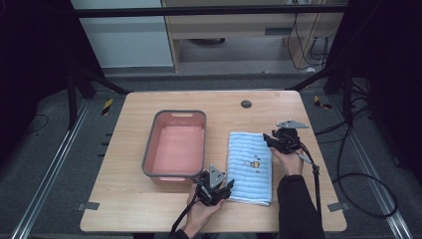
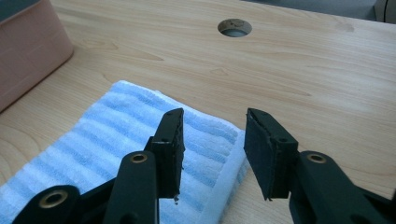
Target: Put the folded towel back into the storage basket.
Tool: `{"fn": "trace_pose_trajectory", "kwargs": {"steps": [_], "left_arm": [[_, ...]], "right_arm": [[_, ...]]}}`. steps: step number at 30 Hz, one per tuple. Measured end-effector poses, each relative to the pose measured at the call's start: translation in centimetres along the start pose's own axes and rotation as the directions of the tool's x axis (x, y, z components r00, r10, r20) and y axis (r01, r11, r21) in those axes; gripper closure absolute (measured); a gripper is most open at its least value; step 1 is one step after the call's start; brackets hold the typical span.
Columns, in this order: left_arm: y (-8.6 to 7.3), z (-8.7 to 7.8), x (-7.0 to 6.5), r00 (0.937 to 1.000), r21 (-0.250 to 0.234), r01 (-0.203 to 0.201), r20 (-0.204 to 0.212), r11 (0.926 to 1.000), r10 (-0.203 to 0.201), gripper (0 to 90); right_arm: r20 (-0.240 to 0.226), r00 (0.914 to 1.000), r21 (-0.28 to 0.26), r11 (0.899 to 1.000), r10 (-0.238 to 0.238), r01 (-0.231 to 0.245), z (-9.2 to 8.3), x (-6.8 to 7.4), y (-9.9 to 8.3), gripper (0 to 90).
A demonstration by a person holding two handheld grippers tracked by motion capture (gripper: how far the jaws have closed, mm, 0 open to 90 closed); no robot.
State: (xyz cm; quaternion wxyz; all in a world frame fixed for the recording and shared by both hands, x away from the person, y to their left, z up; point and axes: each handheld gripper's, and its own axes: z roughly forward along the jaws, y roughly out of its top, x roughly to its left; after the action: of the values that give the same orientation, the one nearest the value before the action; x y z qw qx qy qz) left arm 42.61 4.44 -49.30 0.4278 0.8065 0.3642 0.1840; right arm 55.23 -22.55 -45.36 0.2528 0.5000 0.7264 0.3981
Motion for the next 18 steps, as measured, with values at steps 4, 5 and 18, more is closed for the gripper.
{"fn": "trace_pose_trajectory", "kwargs": {"steps": [4,5,18], "left_arm": [[-0.3,0.3,0.1,1.0000,0.013,0.006,0.004,0.9999,-0.006,57.4],[-0.4,0.4,0.1,1.0000,0.018,0.005,0.004,0.9998,-0.005,58.0],[-0.9,1.1,0.0,0.9999,0.059,0.012,-0.001,0.9982,-0.012,60.9]], "right_arm": [[-0.004,0.9999,0.025,1.000,0.016,-0.016,0.6,-0.2,-0.7,58.4],[-0.010,0.9997,0.034,0.999,0.023,-0.023,0.8,-0.2,-1.1,58.5],[-0.010,0.9998,0.112,0.994,0.014,-0.013,2.6,0.0,-2.4,58.4]]}}
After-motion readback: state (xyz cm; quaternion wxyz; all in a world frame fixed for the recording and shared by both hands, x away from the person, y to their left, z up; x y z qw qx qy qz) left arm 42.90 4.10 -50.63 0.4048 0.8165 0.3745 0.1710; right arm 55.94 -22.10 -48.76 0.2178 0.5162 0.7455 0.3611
